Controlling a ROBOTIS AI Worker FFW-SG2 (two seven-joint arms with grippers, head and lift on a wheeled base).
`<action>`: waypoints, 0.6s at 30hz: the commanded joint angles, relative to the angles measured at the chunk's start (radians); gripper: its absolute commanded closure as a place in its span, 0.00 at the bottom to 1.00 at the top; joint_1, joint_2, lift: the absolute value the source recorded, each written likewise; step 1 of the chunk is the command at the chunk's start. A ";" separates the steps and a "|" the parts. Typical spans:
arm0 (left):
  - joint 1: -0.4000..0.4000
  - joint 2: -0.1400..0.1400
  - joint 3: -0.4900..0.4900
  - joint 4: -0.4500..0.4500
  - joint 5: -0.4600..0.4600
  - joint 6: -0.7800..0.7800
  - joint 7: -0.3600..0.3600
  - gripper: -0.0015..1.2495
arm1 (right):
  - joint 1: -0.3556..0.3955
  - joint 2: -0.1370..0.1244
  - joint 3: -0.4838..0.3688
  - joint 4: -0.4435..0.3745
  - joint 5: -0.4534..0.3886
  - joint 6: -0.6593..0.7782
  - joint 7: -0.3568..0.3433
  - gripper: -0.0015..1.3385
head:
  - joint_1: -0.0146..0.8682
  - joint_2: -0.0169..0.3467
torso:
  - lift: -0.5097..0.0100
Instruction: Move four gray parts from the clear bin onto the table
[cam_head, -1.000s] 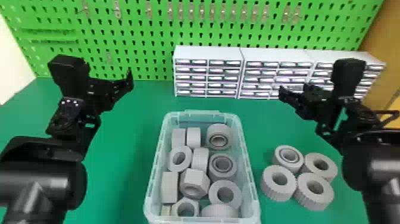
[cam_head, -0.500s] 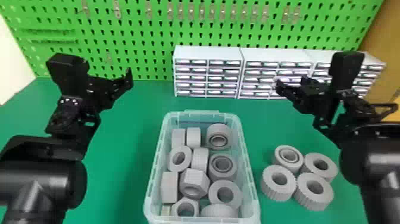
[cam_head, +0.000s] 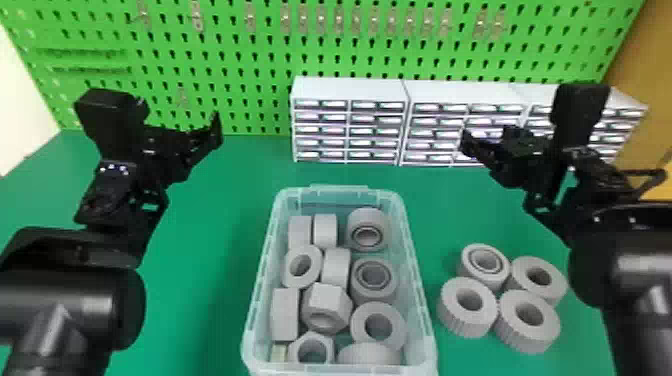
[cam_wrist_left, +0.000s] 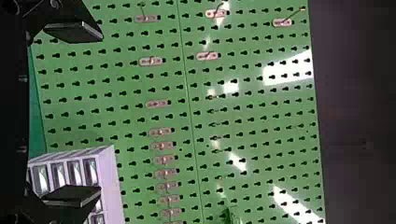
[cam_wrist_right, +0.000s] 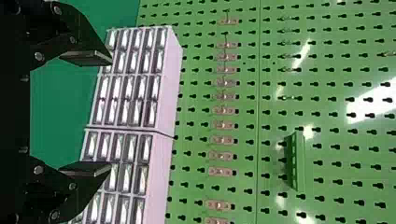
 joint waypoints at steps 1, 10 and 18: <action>-0.008 0.000 -0.001 0.000 0.000 -0.002 0.000 0.11 | -0.004 0.000 0.010 0.004 -0.005 0.000 -0.001 0.35 | 0.79 0.12 | 0.89; -0.016 0.000 -0.009 0.002 0.006 -0.003 0.000 0.11 | 0.001 -0.008 0.004 0.018 -0.042 -0.014 -0.001 0.35 | 0.79 0.12 | 0.89; -0.011 0.000 -0.007 0.002 0.011 -0.003 0.000 0.10 | 0.008 -0.012 0.002 0.016 -0.042 -0.014 -0.001 0.35 | 0.79 0.12 | 0.89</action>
